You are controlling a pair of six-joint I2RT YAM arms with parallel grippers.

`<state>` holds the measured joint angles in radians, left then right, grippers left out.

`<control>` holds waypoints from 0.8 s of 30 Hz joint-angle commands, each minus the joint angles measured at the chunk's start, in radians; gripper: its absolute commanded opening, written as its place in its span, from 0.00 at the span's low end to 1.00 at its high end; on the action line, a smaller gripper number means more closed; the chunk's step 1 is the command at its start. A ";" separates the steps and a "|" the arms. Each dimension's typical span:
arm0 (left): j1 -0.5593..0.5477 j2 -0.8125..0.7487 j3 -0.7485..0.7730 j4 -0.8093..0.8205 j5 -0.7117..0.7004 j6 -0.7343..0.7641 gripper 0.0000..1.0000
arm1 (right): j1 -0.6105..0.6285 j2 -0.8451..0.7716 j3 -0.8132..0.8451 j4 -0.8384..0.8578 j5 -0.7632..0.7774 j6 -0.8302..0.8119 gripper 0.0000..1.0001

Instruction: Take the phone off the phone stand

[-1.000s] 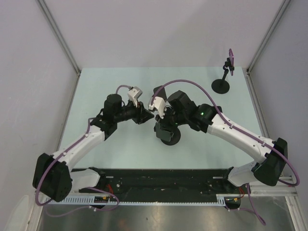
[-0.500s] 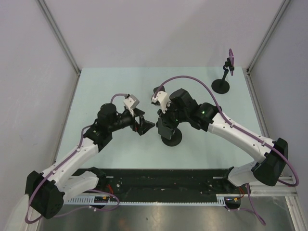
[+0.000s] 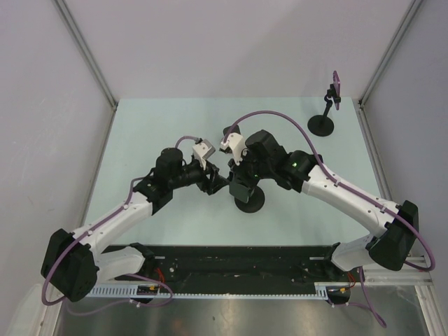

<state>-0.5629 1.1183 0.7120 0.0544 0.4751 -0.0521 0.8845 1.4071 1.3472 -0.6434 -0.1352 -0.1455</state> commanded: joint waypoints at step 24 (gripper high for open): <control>0.000 0.029 0.033 0.108 -0.021 -0.115 0.17 | 0.010 -0.013 -0.034 -0.010 -0.150 -0.060 0.00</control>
<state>-0.5720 1.1439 0.7147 0.0818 0.5346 -0.1474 0.8806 1.4055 1.3319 -0.6090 -0.1406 -0.1684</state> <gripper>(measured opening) 0.258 0.148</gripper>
